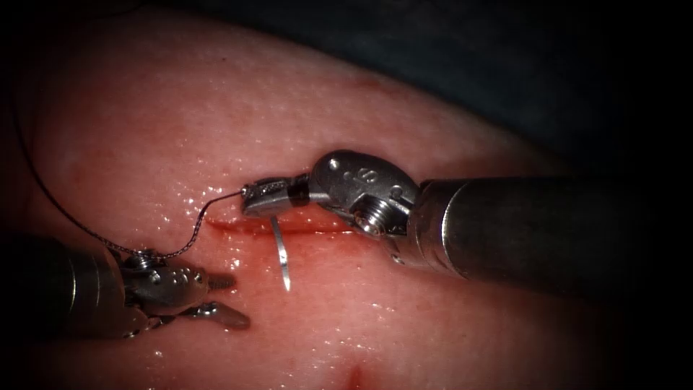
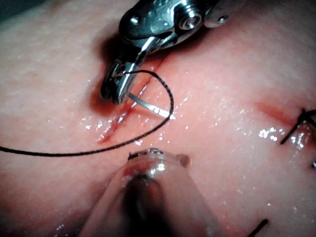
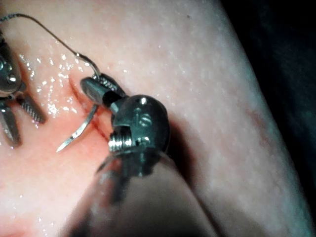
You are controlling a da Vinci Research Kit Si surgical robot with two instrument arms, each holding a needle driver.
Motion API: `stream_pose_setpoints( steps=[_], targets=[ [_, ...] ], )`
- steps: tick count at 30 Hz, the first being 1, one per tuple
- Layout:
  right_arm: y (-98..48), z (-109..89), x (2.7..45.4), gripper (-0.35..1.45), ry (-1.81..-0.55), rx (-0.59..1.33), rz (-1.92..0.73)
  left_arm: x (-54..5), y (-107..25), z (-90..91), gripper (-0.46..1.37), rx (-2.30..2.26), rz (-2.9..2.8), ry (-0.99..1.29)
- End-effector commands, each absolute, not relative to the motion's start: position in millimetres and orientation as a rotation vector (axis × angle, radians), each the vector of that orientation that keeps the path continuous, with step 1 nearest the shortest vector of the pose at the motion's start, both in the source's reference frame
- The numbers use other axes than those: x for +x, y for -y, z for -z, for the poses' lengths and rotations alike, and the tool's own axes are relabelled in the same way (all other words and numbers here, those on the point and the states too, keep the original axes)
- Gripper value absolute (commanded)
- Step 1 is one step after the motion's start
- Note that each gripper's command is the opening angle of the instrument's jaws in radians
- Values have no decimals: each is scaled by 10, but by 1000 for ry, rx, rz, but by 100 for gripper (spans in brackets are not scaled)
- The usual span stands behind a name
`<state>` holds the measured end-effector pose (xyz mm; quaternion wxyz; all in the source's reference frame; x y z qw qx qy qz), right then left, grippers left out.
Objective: Wound Closure
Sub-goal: Push the needle through the top of the incision, while apposing it with the left tool
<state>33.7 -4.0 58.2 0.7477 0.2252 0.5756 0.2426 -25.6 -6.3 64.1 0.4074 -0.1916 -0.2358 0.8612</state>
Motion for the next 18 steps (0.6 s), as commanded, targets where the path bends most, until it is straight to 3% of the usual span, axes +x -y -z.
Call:
stream_pose_setpoints(
  steps=[1,18],
  targets=[
    [40,-583,336,-35,-1257,474,-532,-256,63,-640,31,-485,-2171,598],
    [24,-572,339,-35,-1309,362,-409,-256,63,-642,33,-485,-2171,596]
  ],
)
